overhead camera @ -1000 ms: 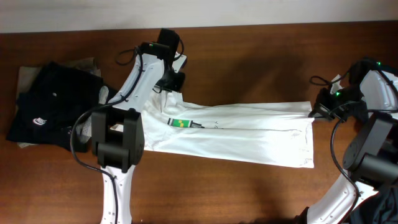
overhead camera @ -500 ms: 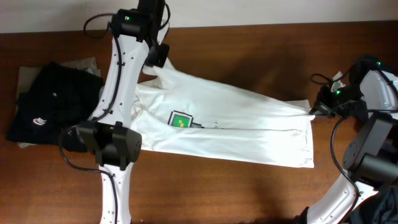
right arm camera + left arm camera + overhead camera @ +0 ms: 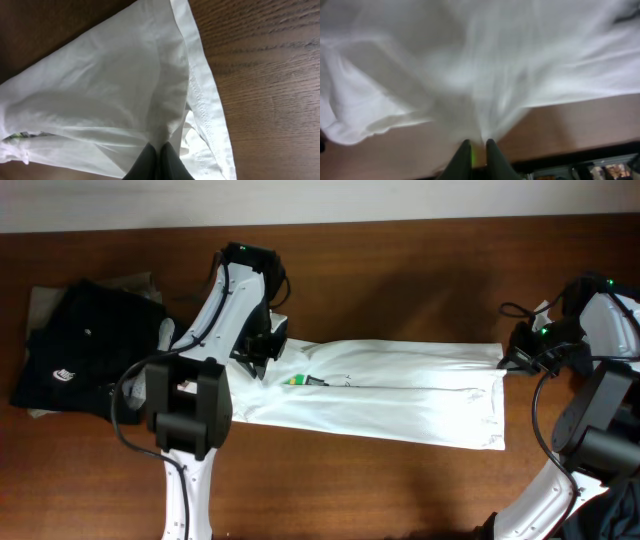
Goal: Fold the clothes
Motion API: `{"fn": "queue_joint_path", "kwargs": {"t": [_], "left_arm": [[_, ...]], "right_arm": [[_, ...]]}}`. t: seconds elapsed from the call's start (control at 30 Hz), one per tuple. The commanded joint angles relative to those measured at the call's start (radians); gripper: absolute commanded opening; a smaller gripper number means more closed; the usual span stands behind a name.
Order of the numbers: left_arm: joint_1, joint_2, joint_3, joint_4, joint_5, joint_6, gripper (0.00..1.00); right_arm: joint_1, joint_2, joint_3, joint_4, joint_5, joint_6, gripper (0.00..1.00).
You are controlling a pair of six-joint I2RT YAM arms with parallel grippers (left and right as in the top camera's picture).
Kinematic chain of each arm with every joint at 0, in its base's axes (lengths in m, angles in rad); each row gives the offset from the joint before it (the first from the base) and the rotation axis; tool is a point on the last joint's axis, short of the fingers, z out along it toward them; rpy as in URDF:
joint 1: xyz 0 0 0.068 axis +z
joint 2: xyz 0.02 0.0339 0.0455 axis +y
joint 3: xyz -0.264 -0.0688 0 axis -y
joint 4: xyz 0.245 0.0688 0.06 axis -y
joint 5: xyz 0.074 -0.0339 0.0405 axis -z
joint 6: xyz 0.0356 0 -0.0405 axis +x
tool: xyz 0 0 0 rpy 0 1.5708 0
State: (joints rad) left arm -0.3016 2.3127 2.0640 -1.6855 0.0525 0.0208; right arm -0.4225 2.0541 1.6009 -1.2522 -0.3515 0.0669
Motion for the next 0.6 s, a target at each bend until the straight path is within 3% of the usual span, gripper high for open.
{"fn": "queue_joint_path", "kwargs": {"t": [0.0,0.03,0.07,0.17,0.23,0.37,0.43,0.47,0.57], "left_arm": [[0.007,-0.138,-0.007,0.02,-0.145,-0.037,0.4],[0.028,-0.156,-0.007,0.078,-0.208,-0.055,0.52],[0.044,-0.157,-0.007,0.131,-0.201,-0.055,0.56],[0.102,-0.091,-0.055,0.412,0.069,0.011,0.57],[0.098,-0.036,-0.067,0.458,0.178,0.089,0.56],[0.066,0.042,-0.067,0.441,0.103,0.139,0.56],[0.066,0.045,-0.067,0.411,0.082,0.139,0.32],[0.068,0.041,-0.058,0.355,0.051,0.138,0.0],[0.069,0.023,0.076,0.127,0.055,0.126,0.0]], "right_arm": [[-0.005,-0.026,0.015,0.0,0.028,-0.007,0.08],[-0.005,-0.026,0.015,0.0,0.027,-0.007,0.08],[-0.005,-0.026,0.015,0.0,0.027,-0.007,0.08],[-0.004,-0.026,0.015,-0.001,0.027,-0.007,0.08],[-0.004,-0.026,0.015,-0.001,0.027,-0.007,0.08],[-0.004,-0.026,0.015,-0.001,0.027,-0.007,0.08],[-0.005,-0.026,0.015,-0.001,0.027,-0.007,0.08],[-0.004,-0.026,0.015,-0.002,0.027,-0.007,0.08],[-0.005,-0.026,0.015,-0.002,0.027,-0.007,0.08]]}}
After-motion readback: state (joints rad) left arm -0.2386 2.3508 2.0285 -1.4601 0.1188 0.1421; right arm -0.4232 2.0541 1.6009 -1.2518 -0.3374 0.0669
